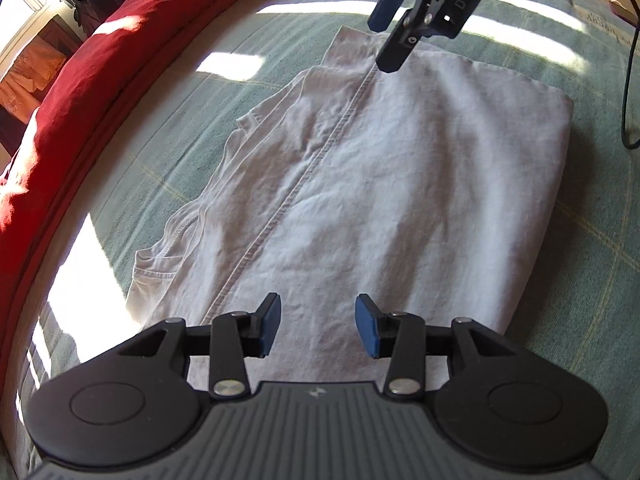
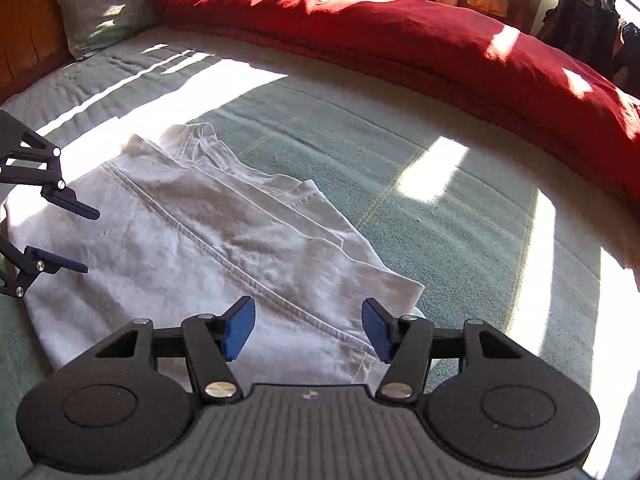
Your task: Fold clothes
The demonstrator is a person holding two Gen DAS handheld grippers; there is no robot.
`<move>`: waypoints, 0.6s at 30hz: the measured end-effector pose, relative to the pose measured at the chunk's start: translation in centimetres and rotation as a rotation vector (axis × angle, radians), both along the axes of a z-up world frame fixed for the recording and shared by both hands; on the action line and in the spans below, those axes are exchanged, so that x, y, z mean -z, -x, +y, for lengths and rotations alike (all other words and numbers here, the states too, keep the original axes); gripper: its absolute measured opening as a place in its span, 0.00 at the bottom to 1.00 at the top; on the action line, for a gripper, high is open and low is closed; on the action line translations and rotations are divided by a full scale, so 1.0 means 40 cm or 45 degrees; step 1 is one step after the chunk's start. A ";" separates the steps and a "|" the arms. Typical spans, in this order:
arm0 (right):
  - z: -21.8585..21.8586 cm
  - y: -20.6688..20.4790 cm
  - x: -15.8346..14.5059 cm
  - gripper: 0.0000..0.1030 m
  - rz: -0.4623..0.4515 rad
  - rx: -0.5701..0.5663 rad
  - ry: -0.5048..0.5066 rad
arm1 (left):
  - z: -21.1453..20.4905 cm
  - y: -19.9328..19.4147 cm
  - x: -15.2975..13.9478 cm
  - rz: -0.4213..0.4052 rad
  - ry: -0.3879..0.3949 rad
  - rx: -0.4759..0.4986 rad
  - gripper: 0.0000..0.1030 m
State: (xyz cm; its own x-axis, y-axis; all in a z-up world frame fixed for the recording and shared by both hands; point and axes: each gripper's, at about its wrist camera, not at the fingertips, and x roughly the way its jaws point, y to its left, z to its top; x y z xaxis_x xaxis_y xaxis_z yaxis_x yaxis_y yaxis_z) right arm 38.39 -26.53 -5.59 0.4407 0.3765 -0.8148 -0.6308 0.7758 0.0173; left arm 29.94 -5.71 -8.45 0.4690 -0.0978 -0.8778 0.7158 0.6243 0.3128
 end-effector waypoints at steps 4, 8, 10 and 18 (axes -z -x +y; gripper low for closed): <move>-0.056 0.033 0.006 0.59 0.099 0.129 -0.048 | 0.002 0.002 0.003 0.014 0.008 -0.014 0.41; -0.117 0.083 0.034 0.47 0.245 0.263 -0.128 | -0.002 0.014 0.010 0.025 0.005 -0.010 0.41; -0.143 0.111 0.049 0.43 0.330 0.336 -0.190 | -0.006 0.020 0.012 0.035 0.005 -0.007 0.41; -0.194 0.162 0.066 0.32 0.451 0.502 -0.415 | -0.024 0.052 0.006 0.037 -0.019 0.027 0.41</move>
